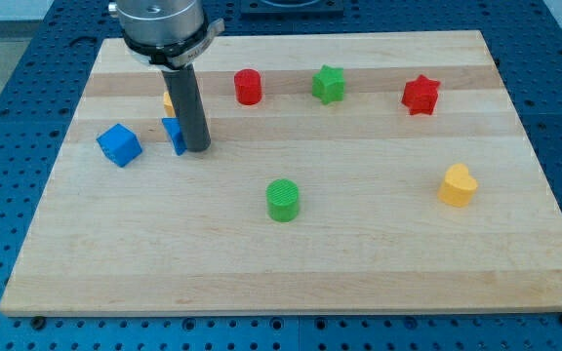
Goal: Push the blue triangle to the blue cube
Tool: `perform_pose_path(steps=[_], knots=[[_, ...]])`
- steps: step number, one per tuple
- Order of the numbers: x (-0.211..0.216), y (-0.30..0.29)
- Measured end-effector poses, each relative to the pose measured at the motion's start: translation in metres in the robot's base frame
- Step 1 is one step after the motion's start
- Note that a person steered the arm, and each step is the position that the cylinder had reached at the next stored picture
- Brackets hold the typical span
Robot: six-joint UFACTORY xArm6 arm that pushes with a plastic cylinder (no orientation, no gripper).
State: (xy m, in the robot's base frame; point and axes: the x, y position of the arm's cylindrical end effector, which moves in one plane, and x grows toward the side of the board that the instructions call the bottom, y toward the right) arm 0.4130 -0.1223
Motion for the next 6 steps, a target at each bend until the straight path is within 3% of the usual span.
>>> perform_pose_path(steps=[1, 4, 6], knots=[[-0.002, 0.035], [-0.008, -0.059], [-0.029, -0.023]])
